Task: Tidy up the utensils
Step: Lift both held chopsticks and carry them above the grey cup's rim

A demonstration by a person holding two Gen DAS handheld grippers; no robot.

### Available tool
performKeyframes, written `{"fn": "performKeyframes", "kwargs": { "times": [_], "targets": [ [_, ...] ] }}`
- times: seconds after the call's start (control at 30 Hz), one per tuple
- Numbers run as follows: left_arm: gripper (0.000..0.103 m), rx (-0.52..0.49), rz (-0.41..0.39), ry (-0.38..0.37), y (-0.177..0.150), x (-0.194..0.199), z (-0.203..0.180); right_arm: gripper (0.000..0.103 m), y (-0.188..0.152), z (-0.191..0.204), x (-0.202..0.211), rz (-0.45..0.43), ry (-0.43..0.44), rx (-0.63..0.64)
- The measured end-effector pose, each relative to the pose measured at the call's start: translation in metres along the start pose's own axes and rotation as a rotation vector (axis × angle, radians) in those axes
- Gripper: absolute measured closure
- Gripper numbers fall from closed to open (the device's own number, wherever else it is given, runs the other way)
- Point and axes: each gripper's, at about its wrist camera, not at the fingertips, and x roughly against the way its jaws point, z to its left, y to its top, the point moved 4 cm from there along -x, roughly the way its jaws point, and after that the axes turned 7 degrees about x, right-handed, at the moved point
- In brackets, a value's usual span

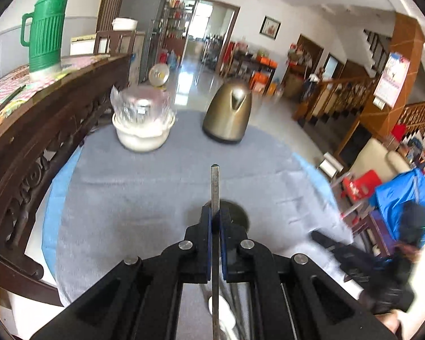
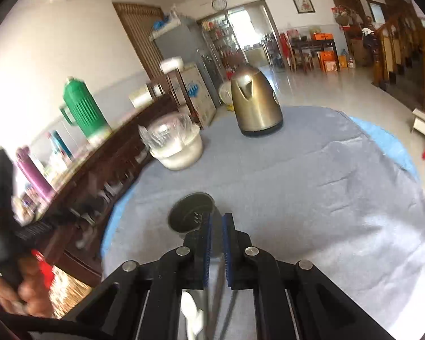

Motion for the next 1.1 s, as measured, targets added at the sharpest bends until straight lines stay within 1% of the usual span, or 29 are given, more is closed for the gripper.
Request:
{"fn": "performKeyframes", "kwargs": {
  "times": [0.03,0.1,0.13,0.17,0.2,0.23,0.33,0.43,0.5,0.57,0.6,0.67,0.73,0.8,0.83,0.87,0.93,1.0,1.1],
  "targets": [
    [0.098,0.004,-0.013,-0.006,0.001,0.004,0.0,0.093,-0.001,-0.002,-0.007,0.027,0.005,-0.018],
    [0.098,0.006,-0.024,-0.002,0.002,0.002,-0.001,0.092,-0.01,-0.013,-0.028,0.116,0.035,-0.077],
    [0.098,0.007,-0.022,0.001,0.0,0.003,0.001,0.089,-0.02,-0.018,-0.045,0.193,0.039,-0.109],
    [0.098,0.009,-0.015,0.002,-0.002,0.004,0.003,0.088,-0.032,-0.025,-0.056,0.247,0.042,-0.139],
    [0.098,0.015,-0.004,0.007,-0.007,0.001,0.005,0.085,-0.04,-0.03,-0.068,0.287,0.049,-0.168],
    [0.098,0.022,0.004,0.012,-0.013,0.0,0.009,0.084,-0.049,-0.033,-0.078,0.323,0.06,-0.199],
    [0.098,0.049,0.024,0.011,-0.021,0.002,0.016,0.083,-0.073,-0.036,-0.106,0.417,0.048,-0.248],
    [0.098,0.055,0.013,0.016,-0.026,0.007,0.022,0.083,-0.091,-0.043,-0.116,0.466,0.014,-0.248],
    [0.098,0.052,0.001,0.019,-0.025,0.01,0.023,0.083,-0.096,-0.046,-0.125,0.493,0.01,-0.267],
    [0.098,0.049,-0.008,0.014,-0.025,0.012,0.023,0.083,-0.096,-0.047,-0.131,0.498,-0.002,-0.275],
    [0.098,0.045,-0.018,0.018,-0.024,0.013,0.023,0.083,-0.096,-0.048,-0.134,0.504,-0.023,-0.266],
    [0.098,0.037,-0.029,0.019,-0.024,0.017,0.023,0.083,-0.091,-0.043,-0.141,0.495,-0.042,-0.263],
    [0.098,0.03,-0.039,0.016,-0.025,0.018,0.022,0.083,-0.088,-0.04,-0.142,0.499,-0.06,-0.239],
    [0.098,0.022,-0.043,0.028,-0.026,0.019,0.021,0.086,-0.085,-0.033,-0.145,0.501,-0.095,-0.177],
    [0.098,0.02,-0.043,0.031,-0.026,0.019,0.021,0.093,-0.085,-0.031,-0.145,0.502,-0.109,-0.161],
    [0.098,0.021,-0.042,0.031,-0.027,0.019,0.022,0.094,-0.084,-0.031,-0.145,0.501,-0.125,-0.143],
    [0.098,0.023,-0.048,0.037,-0.026,0.02,0.023,0.095,-0.085,-0.031,-0.142,0.483,-0.116,-0.137],
    [0.098,0.029,-0.057,0.039,-0.022,0.021,0.025,0.095,-0.086,-0.037,-0.131,0.451,-0.114,-0.141],
    [0.098,0.038,-0.09,0.04,-0.014,0.027,0.025,0.096,-0.08,-0.042,-0.104,0.371,-0.083,-0.136]
  ]
}}
